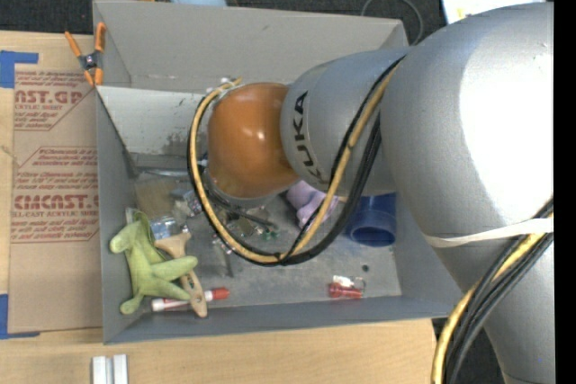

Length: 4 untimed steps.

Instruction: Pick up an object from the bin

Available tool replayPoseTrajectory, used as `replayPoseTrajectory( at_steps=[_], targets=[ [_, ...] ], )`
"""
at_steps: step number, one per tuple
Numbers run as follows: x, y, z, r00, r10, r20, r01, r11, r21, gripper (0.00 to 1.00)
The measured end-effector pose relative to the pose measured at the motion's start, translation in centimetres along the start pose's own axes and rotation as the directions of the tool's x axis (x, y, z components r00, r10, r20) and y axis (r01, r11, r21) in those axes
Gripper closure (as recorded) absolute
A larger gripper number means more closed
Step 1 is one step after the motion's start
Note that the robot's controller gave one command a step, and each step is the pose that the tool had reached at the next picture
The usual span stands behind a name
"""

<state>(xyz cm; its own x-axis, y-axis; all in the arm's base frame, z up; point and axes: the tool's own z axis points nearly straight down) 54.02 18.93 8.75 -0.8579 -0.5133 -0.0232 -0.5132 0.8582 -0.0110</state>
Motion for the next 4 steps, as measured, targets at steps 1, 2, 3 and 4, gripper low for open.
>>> replayPoseTrajectory(
  at_steps=[1,2,3,4],
  targets=[
    [-0.7,3.8,0.9,0.987,-0.158,0.015,0.158,0.987,0.006,0.00],
    [-1.6,5.1,1.4,0.997,-0.074,0.013,0.074,0.997,0.003,0.00],
    [-0.3,6.1,1.3,0.972,-0.233,0.023,0.233,0.972,0.011,0.00],
    [0.4,6.6,1.7,0.972,-0.236,0.016,0.236,0.972,0.009,0.00]
  ],
)
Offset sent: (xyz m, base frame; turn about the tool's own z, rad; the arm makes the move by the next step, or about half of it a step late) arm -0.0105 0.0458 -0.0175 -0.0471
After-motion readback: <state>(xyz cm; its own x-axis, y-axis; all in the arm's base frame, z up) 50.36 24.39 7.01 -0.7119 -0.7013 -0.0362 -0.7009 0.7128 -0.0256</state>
